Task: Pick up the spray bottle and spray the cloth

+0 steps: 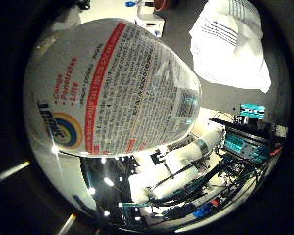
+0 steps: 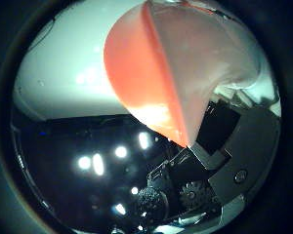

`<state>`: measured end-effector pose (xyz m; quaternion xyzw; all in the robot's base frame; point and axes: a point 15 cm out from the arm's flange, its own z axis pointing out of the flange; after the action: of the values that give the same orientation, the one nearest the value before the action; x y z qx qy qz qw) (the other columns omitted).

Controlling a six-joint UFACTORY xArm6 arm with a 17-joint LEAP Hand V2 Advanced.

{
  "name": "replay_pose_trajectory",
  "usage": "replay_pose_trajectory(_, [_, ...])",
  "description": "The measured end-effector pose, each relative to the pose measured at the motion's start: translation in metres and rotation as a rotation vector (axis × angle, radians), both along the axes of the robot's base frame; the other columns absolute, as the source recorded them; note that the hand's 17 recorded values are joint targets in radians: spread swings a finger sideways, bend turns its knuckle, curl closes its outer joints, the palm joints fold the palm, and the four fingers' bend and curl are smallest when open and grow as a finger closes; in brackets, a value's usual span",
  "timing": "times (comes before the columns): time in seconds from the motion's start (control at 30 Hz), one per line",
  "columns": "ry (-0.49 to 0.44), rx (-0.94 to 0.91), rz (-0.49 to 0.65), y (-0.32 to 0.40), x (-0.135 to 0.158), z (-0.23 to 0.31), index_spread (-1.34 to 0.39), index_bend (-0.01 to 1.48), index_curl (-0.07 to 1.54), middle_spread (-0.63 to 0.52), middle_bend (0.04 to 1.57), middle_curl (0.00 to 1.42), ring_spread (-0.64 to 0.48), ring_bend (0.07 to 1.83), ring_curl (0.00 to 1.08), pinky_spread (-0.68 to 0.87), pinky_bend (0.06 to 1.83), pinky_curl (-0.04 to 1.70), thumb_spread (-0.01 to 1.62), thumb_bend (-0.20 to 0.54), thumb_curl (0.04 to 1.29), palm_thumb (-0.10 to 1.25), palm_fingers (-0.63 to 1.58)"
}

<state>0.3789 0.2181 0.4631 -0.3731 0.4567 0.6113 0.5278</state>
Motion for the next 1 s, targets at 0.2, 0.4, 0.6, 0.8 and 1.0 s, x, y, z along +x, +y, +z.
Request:
replay_pose_trajectory(0.2, [0.031,0.005,-0.025,-0.003,0.005,-0.015,-0.27,1.14,0.64,-0.18,1.32,0.67,-0.21,1.45,0.55,-0.3,1.25,0.74,0.55,-0.018,1.09,1.02,1.23])
replay_pose_trajectory(0.4, [0.089,-0.009,-0.061,-0.018,0.017,-0.059,-0.27,1.14,0.64,-0.18,1.32,0.67,-0.21,1.45,0.55,-0.3,1.25,0.74,0.51,-0.017,1.09,1.03,1.23])
replay_pose_trajectory(0.6, [0.124,-0.044,-0.083,-0.035,0.026,-0.096,-0.27,1.14,0.64,-0.18,1.32,0.67,-0.21,1.45,0.55,-0.3,1.25,0.74,0.5,-0.017,1.09,1.03,1.23])
replay_pose_trajectory(0.8, [0.095,-0.045,-0.076,-0.036,0.031,-0.083,-0.27,1.14,0.64,-0.18,1.32,0.67,-0.21,1.45,0.55,-0.3,1.25,0.74,0.49,-0.017,1.09,1.04,1.23])
replay_pose_trajectory(1.0, [-0.014,-0.095,-0.018,-0.016,0.036,-0.047,-0.27,1.14,0.64,-0.18,1.32,0.67,-0.21,1.45,0.55,-0.3,1.25,0.74,0.49,-0.017,1.09,1.04,1.23])
